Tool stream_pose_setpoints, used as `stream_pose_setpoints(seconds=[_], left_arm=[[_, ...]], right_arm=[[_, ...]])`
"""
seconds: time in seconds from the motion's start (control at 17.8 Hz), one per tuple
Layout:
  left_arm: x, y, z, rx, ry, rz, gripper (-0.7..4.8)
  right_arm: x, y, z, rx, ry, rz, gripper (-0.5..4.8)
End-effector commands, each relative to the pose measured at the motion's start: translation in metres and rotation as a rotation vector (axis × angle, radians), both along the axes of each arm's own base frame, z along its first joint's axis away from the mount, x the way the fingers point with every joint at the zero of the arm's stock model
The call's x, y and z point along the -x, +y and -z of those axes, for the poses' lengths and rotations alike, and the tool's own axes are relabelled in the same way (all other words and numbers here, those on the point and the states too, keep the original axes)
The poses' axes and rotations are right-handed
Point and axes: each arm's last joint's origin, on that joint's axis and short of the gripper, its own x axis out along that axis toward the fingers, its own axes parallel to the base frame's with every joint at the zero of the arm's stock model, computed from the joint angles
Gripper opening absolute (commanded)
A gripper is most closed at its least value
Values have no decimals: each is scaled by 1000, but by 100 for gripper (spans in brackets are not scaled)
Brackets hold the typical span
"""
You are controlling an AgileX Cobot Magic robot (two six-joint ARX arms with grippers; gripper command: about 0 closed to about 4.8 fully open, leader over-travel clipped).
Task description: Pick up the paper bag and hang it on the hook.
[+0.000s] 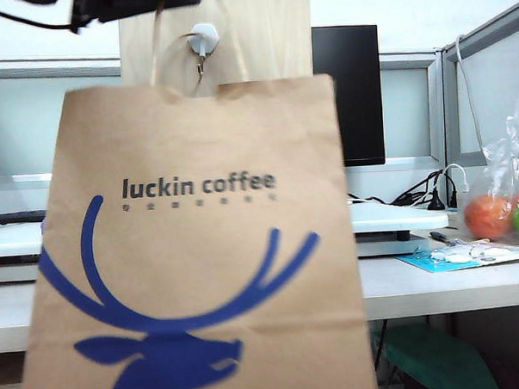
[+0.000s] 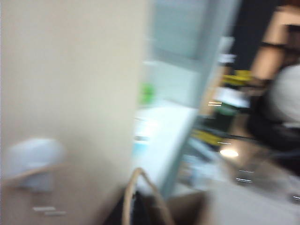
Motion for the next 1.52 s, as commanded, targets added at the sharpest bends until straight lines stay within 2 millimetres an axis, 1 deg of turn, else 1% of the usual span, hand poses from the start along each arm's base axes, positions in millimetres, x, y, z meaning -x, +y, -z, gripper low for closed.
stream_pose_setpoints(seconds=[0.06,0.23,0.28,0.45,0.56,0.68,0.73,0.79,0.9,1.07,1.35,1.52], left_arm=[[-15,-2,0,-18,-97,-146,-6],[-27,-7,12,-48,-60,-202,-6],[-33,-8,20,-76,-31,-250,-6],[-41,-9,33,-104,16,-270,-6],[-43,-8,42,-138,67,-273,-1],[-42,-7,44,-154,95,-266,114],[-42,-7,45,-158,101,-261,141],[-42,-7,46,-161,107,-259,151],[-40,-8,47,-159,139,-210,152],[-35,-6,43,-146,156,-197,152],[-19,2,20,-116,98,-204,152],[-2,7,9,-123,109,-194,152]], right_arm=[[0,0,1,-1,-4,1,-1],[0,0,1,-2,-4,7,-1],[-1,0,1,-2,-4,11,-1],[-1,0,1,-4,-6,23,0],[-1,-1,0,-5,-12,28,-1],[-1,-1,0,-5,-12,29,-1],[-1,-1,0,-5,-12,33,-1],[-1,-1,0,-6,-12,42,-1],[-1,-1,0,-7,-12,46,-1],[-1,-1,0,-7,-12,45,-1],[-1,-1,0,-7,-11,46,-1],[-1,-1,0,-7,-12,46,0]])
